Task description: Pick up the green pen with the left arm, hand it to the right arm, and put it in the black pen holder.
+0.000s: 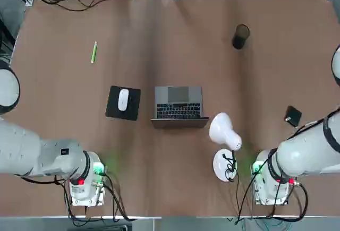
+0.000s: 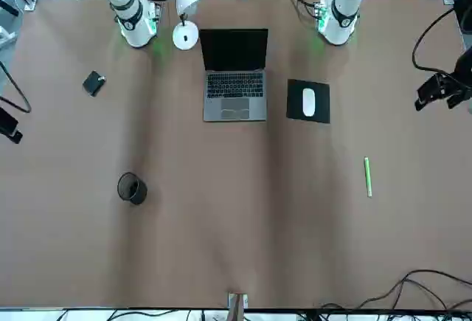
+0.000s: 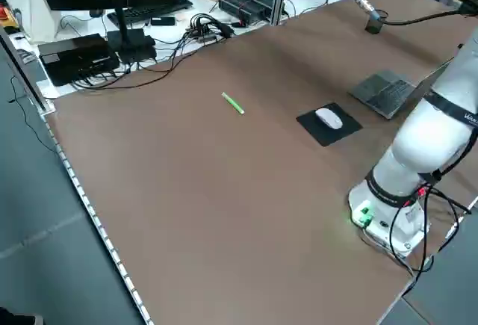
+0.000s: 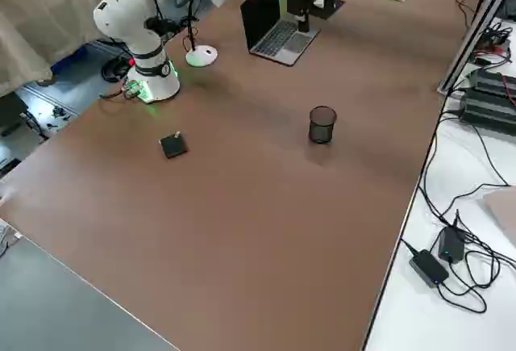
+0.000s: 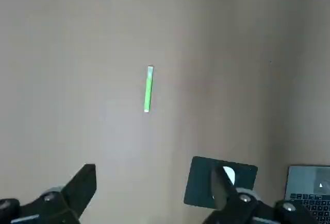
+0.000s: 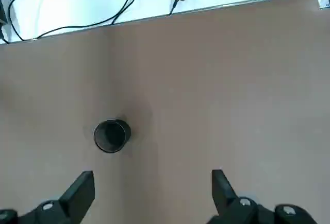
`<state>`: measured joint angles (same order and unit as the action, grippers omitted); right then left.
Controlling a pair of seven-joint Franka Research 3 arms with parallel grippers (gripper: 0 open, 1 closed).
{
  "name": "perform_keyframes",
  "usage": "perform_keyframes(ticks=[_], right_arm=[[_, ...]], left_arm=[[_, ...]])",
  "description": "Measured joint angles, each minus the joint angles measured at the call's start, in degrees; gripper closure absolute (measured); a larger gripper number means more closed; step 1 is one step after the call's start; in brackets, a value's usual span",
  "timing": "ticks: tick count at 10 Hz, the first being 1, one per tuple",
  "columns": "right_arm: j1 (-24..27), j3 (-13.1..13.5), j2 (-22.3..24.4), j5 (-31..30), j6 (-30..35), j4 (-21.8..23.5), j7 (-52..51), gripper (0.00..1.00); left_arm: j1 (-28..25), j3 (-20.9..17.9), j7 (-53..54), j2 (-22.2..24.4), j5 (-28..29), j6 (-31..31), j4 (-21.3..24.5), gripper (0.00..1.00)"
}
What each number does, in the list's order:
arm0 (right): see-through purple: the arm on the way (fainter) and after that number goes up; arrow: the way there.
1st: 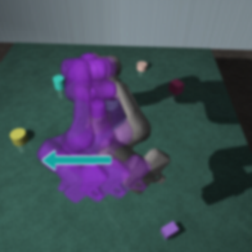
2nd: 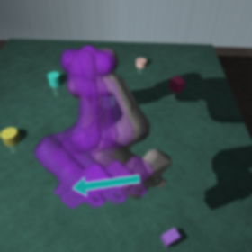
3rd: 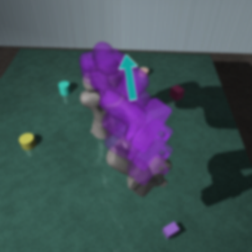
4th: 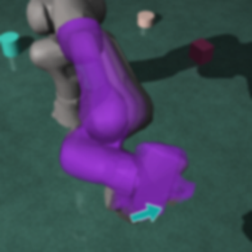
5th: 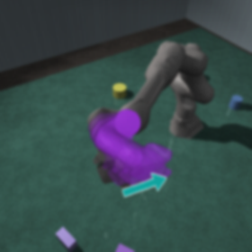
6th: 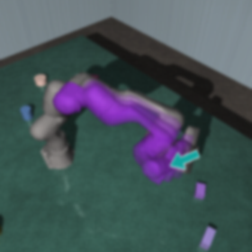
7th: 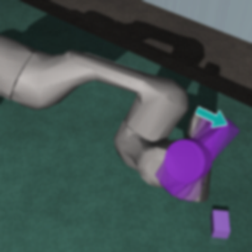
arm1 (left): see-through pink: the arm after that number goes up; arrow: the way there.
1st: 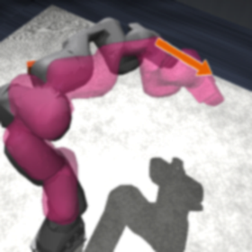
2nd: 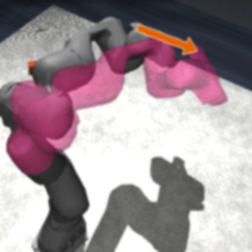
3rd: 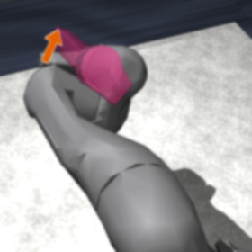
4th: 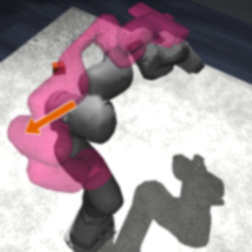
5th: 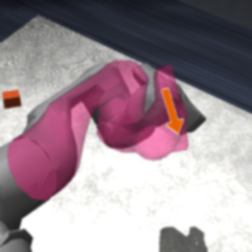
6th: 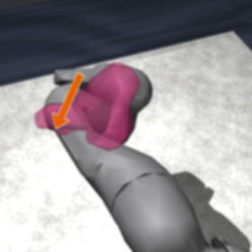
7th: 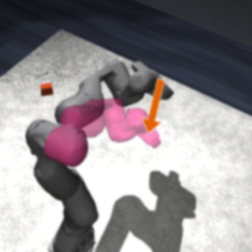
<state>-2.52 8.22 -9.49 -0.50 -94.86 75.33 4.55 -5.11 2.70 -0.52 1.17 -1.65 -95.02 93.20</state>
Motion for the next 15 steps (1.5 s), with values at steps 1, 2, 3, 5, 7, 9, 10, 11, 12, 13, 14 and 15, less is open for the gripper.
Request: perform_keyframes(ticks=[1,2,3,5,7,9,10,11,12,13,14,15], right_arm=[[0.0,0.0,0.0,0.0,0.0,0.0,0.0,0.00],[0.1,0.1,0.0,0.0,0.0,0.0,0.0,0.00],[0.1,0.1,0.0,0.0,0.0,0.0,0.0,0.00],[0.1,0.1,0.0,0.0,0.0,0.0,0.0,0.00],[0.0,0.1,0.0,0.0,0.0,0.0,0.0,0.00],[0.0,0.1,0.0,0.0,0.0,0.0,0.0,0.00],[-0.1,0.0,0.0,0.0,-0.1,0.0,0.0,0.00],[-0.1,0.0,0.0,0.0,-0.1,0.0,0.0,0.00],[-0.1,0.0,0.0,0.0,-0.1,0.0,0.0,0.00],[0.0,0.0,0.0,0.0,-0.1,0.0,0.0,0.00],[-0.1,0.0,0.0,0.0,-0.1,0.0,0.0,0.00],[-0.1,0.0,0.0,0.0,-0.1,0.0,0.0,0.00]], left_arm=[[0.0,0.0,0.0,0.0,0.0,0.0,0.0,0.01],[0.0,0.0,0.0,0.0,0.0,0.0,0.0,0.01],[0.0,0.0,0.0,0.0,0.0,0.0,0.0,0.01],[0.0,0.0,-0.3,0.0,0.4,0.0,0.0,0.01],[0.6,0.0,-2.1,-0.7,0.5,0.2,0.2,0.01],[1.4,0.0,-4.3,-3.6,0.6,0.0,0.4,0.01],[1.4,-0.1,-4.4,-4.9,0.6,-0.5,0.5,0.01],[1.4,-0.2,-4.4,-6.2,0.6,-2.6,1.0,0.01],[1.3,-0.2,-4.4,-7.5,0.6,-7.6,3.2,0.01],[1.3,-0.3,-4.4,-9.0,0.7,-14.4,6.7,0.01],[1.3,-0.3,-4.4,-11.0,0.7,-21.1,10.7,0.01],[1.3,-0.3,-4.4,-13.3,0.7,-25.8,14.0,0.01]])
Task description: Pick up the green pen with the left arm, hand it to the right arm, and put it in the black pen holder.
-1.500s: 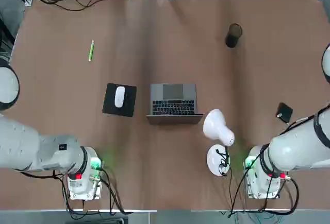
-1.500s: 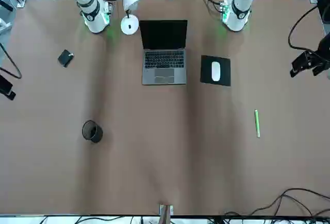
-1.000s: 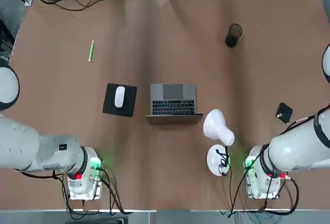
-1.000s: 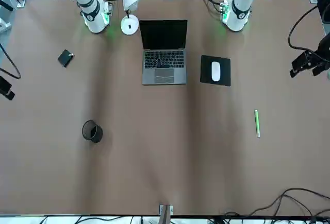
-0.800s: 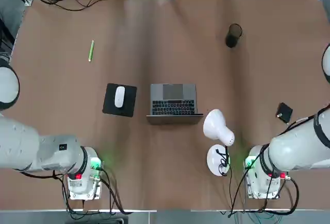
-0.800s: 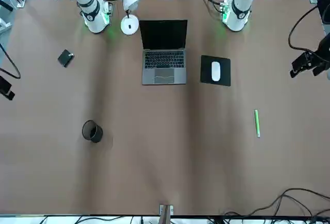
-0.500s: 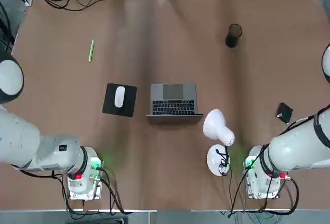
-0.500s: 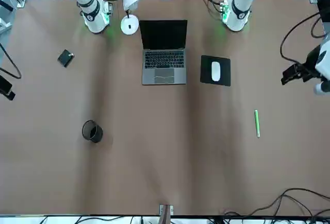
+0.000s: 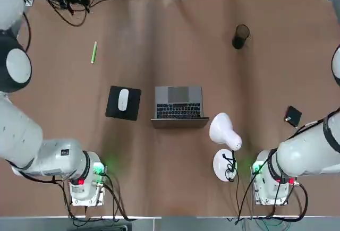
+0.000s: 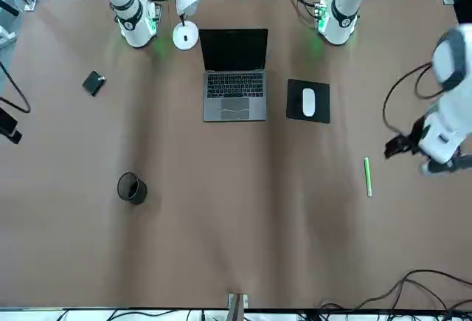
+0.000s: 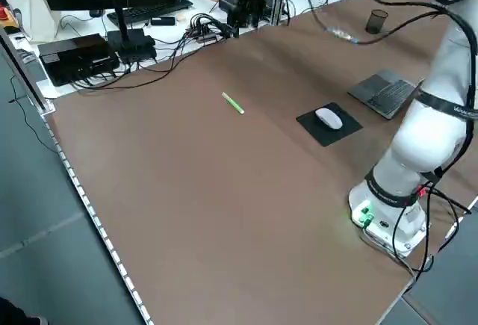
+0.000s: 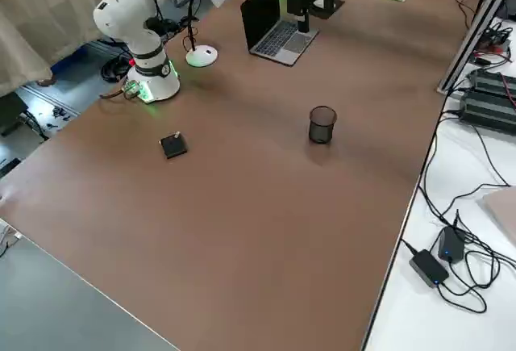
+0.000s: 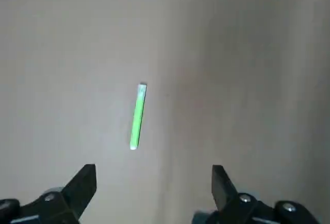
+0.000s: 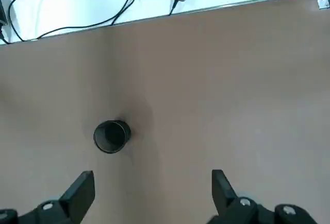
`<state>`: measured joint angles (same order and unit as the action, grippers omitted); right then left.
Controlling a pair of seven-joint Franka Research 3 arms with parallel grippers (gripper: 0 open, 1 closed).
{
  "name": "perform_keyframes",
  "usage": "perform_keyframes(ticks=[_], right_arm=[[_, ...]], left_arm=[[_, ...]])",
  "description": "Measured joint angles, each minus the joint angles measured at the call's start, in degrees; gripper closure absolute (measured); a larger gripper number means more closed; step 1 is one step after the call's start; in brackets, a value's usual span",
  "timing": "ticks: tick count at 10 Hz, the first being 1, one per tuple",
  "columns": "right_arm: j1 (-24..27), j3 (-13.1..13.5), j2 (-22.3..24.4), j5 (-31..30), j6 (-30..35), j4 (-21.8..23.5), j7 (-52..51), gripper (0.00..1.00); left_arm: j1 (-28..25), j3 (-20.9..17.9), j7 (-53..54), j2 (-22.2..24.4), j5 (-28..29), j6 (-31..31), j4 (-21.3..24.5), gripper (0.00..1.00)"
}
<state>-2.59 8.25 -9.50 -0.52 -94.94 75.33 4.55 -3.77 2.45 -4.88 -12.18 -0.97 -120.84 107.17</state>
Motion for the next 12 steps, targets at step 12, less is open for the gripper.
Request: perform_keyframes(ticks=[12], right_arm=[[0.0,0.0,0.0,0.0,0.0,0.0,0.0,0.00]], left_arm=[[-4.2,-0.9,-0.1,-18.9,0.0,-14.4,5.8,0.06]])
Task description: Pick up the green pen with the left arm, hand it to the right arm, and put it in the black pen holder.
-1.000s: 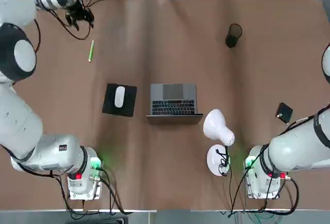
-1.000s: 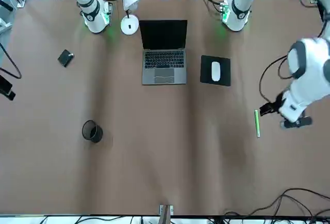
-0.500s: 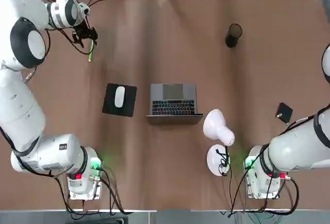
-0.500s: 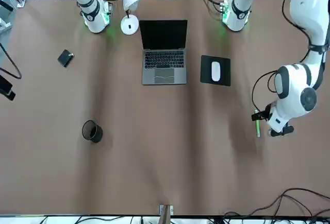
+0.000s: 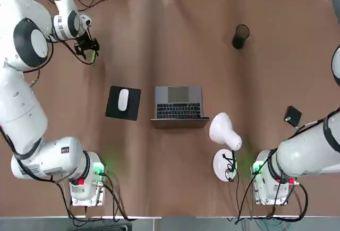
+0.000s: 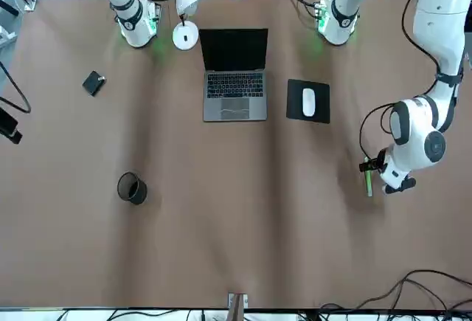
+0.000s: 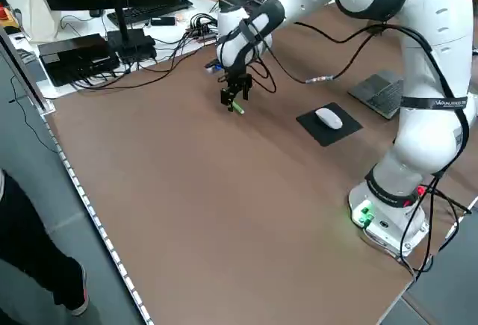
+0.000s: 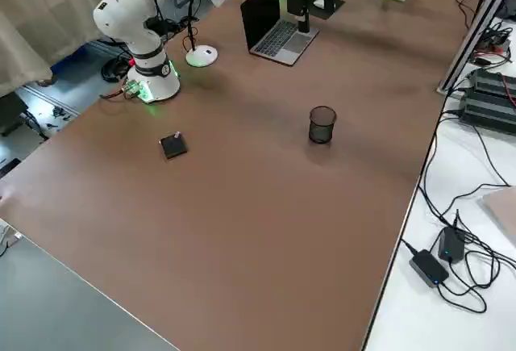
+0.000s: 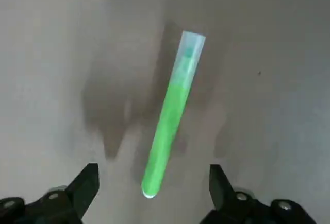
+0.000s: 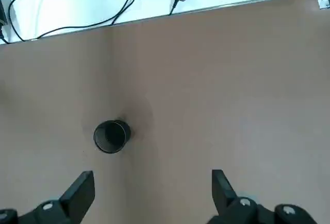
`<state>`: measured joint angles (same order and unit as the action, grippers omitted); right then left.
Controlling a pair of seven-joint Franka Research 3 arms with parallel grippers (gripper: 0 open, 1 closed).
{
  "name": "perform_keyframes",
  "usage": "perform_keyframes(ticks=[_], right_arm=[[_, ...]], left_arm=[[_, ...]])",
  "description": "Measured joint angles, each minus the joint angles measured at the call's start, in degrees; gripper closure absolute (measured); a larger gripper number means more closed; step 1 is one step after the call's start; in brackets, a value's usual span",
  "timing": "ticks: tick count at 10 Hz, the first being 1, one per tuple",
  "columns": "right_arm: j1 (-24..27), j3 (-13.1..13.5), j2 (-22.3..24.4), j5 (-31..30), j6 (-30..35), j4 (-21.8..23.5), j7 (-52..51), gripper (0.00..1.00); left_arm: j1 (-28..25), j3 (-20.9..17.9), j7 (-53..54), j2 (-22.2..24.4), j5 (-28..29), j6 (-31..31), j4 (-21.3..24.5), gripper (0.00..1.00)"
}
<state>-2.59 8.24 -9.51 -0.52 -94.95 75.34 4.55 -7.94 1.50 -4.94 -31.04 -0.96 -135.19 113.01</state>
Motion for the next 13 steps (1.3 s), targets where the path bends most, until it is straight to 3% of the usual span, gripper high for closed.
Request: perform_keyframes(ticks=[3,6,7,10,13], right_arm=[[0.0,0.0,0.0,0.0,0.0,0.0,0.0,0.00],[0.0,0.0,0.0,0.0,0.0,0.0,0.0,0.00],[0.0,0.0,0.0,0.0,0.0,0.0,0.0,0.00],[0.0,0.0,0.0,0.0,0.0,0.0,0.0,0.00],[0.1,0.0,0.0,0.0,0.0,0.0,0.0,0.00]], left_arm=[[0.0,0.0,0.0,-0.9,0.0,-0.3,0.1,0.31],[0.0,0.0,0.2,-0.5,0.0,-0.3,-0.1,0.74],[0.0,0.0,0.3,-0.5,0.0,-0.3,-0.1,0.81],[0.3,0.9,0.7,-0.3,0.0,-1.2,-0.9,0.81],[0.8,4.7,0.7,3.6,0.0,-1.3,-3.9,0.81]])
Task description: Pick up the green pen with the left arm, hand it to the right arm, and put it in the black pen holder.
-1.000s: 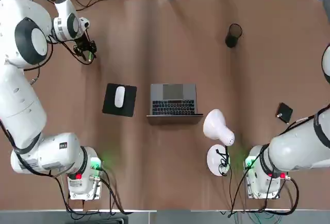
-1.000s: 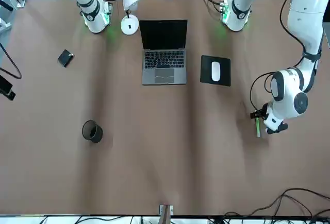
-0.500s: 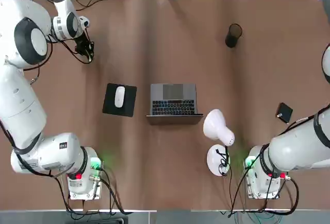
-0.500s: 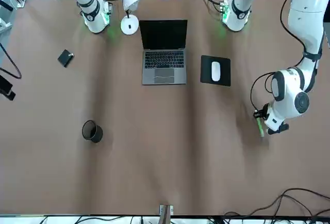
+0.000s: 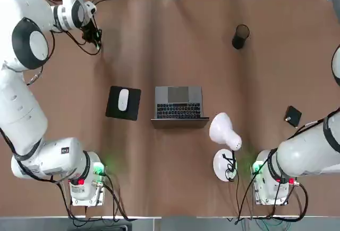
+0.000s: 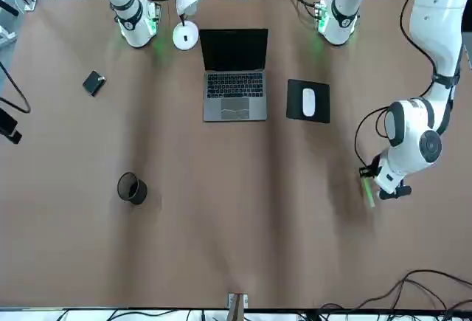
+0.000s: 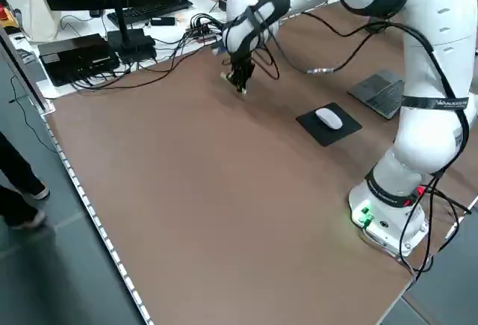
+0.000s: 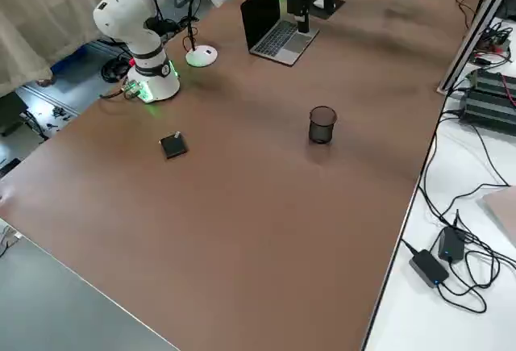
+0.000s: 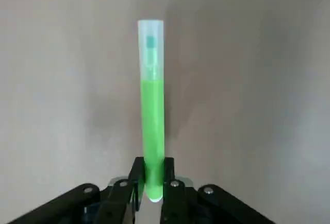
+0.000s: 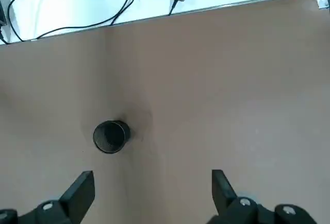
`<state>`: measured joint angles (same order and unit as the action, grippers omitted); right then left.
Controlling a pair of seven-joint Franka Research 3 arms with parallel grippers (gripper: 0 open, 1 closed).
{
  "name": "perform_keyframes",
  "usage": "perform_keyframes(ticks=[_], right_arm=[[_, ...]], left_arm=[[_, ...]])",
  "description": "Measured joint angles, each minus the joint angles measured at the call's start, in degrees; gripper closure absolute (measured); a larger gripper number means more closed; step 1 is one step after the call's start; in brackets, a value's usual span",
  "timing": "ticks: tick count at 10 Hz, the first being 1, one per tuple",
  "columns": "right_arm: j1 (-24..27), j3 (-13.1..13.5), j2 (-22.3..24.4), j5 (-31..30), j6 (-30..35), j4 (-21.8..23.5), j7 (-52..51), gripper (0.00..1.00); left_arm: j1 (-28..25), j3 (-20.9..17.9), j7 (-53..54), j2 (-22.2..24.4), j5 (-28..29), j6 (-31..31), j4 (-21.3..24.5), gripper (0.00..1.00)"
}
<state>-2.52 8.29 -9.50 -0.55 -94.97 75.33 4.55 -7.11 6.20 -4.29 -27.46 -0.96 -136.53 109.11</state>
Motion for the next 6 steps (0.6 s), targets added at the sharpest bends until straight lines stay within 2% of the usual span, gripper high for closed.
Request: perform_keyframes(ticks=[3,6], right_arm=[[0.0,0.0,0.0,0.0,0.0,0.0,0.0,0.00],[0.0,0.0,0.0,0.0,0.0,0.0,0.0,0.00]], left_arm=[[0.0,3.1,2.5,3.9,0.0,3.6,-6.2,0.82],[0.5,8.7,6.7,4.2,0.0,4.9,-11.6,0.82]])
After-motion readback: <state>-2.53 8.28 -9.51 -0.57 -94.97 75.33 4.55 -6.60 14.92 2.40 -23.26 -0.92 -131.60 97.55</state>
